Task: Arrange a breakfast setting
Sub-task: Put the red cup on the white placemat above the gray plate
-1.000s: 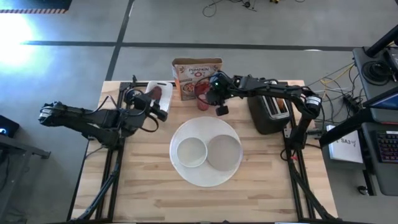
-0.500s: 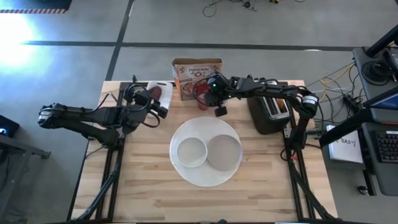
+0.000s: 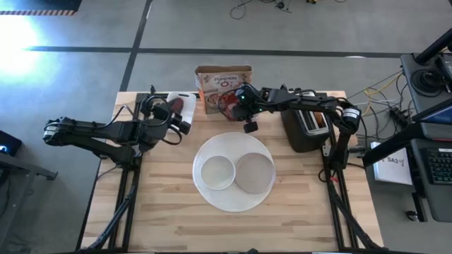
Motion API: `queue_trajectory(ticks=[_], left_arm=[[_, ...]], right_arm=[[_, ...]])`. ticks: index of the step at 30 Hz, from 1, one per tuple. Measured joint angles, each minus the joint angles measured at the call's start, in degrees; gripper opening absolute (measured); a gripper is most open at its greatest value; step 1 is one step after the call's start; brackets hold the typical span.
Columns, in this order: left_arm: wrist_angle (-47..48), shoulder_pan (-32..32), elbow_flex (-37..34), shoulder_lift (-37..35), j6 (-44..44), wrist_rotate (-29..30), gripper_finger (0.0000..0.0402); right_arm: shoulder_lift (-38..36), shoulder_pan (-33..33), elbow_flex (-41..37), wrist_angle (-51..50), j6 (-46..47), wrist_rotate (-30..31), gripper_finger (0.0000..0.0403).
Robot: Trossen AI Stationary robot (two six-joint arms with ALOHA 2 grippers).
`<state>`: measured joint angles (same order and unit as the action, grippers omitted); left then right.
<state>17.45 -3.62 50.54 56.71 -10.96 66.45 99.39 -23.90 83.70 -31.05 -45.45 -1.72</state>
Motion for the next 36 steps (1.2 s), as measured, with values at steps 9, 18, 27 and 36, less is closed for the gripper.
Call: queue_trajectory(ticks=[9,18,27,36], left_arm=[[0.56,0.00,0.00,0.00,0.02,0.01,0.0118],[0.66,0.00,0.00,0.00,0.02,-0.01,0.0118],[0.68,0.00,0.00,0.00,0.43,-0.01,0.0118],[0.70,0.00,0.00,0.00,3.07,-0.03,0.0118]], right_arm=[[-0.14,0.32,0.02,-1.31,0.73,0.33,0.0010],[-0.39,3.36,5.67,-11.02,2.89,0.16,0.0009],[-0.44,8.31,10.98,-22.66,11.20,-0.61,0.0009],[-0.44,12.61,10.73,-24.33,16.33,-2.88,0.0009]])
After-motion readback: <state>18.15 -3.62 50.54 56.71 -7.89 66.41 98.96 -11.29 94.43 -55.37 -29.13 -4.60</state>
